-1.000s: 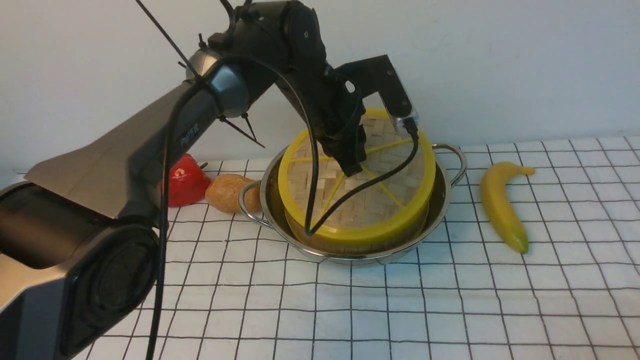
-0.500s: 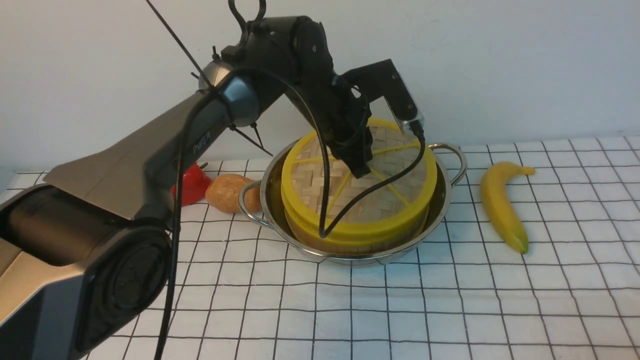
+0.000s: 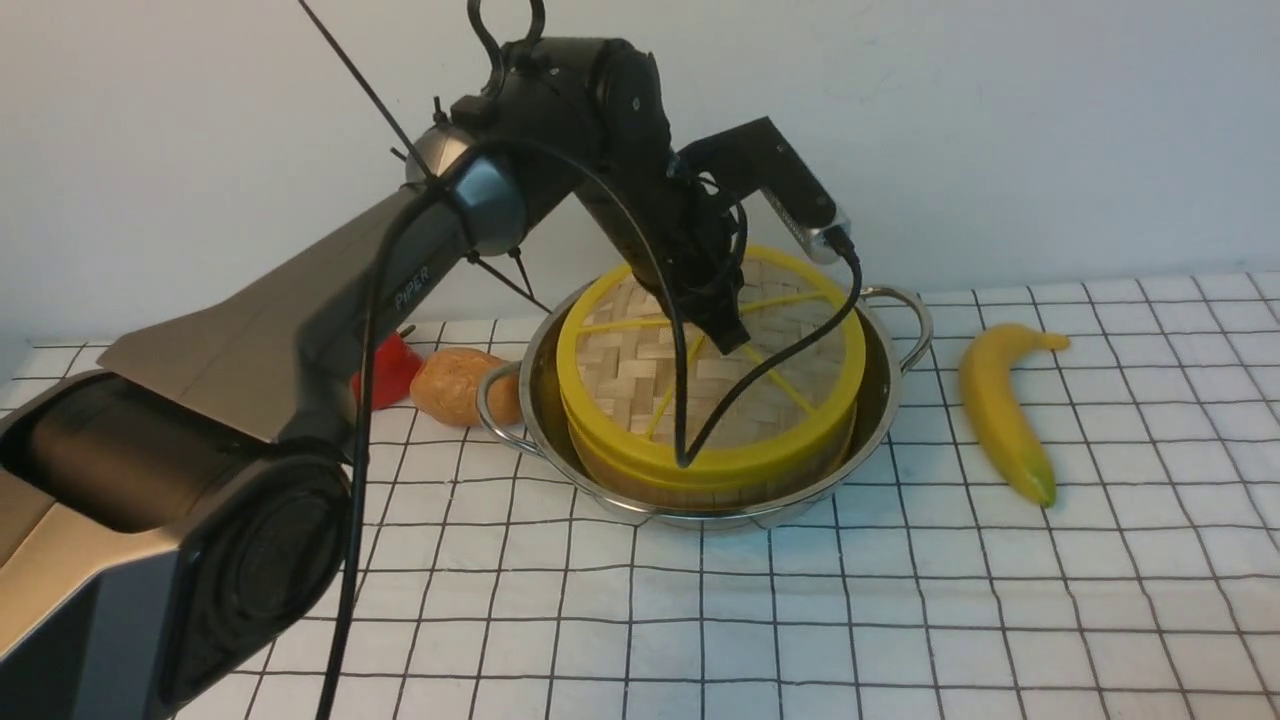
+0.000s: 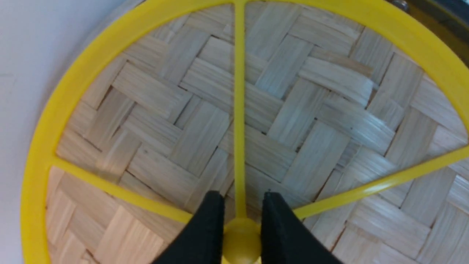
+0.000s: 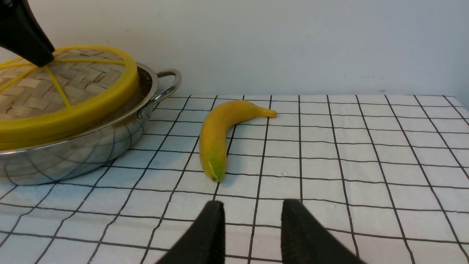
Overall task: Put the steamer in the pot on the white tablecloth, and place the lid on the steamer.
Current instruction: 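Place the yellow bamboo steamer lid onto the steamer in the pot with the left gripper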
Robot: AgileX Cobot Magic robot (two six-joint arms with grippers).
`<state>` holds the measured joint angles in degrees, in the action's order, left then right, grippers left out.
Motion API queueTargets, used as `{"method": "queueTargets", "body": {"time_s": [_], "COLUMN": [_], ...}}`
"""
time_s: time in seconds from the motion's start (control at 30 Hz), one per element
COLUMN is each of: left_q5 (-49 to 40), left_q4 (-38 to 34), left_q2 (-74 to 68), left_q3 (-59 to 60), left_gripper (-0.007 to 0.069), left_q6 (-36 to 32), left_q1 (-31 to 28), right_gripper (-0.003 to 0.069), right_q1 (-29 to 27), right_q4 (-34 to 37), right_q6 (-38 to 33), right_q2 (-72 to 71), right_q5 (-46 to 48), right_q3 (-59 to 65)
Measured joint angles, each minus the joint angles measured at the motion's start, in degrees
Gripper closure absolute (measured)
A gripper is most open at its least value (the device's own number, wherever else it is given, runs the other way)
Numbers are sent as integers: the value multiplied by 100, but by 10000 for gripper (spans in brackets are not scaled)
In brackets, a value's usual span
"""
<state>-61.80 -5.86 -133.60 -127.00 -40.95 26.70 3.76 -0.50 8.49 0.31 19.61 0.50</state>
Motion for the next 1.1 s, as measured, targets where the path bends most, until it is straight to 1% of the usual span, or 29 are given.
{"method": "queueTargets", "body": {"time_s": [0.13, 0.4, 0.57, 0.77, 1.0, 1.1], "left_q5": [-114, -137, -111, -404, -352, -192], "left_q4": [214, 115, 60, 75, 307, 316], "left_q2": [10, 23, 53, 112, 119, 119], "left_q3": [-7, -7, -1, -1, -1, 16], "left_gripper": [508, 508, 508, 508, 508, 508], "left_q6": [158, 289, 536, 803, 999, 942], "left_q1": [12, 2, -5, -5, -5, -6], "right_gripper": [419, 419, 419, 419, 419, 419], "right_q1": [0, 0, 0, 0, 0, 0], "right_q4": [0, 0, 0, 0, 0, 0], "right_q6": [0, 0, 0, 0, 0, 0], "right_q2": [0, 0, 0, 0, 0, 0], "right_q5": [0, 0, 0, 0, 0, 0], "right_q3": [0, 0, 0, 0, 0, 0]}}
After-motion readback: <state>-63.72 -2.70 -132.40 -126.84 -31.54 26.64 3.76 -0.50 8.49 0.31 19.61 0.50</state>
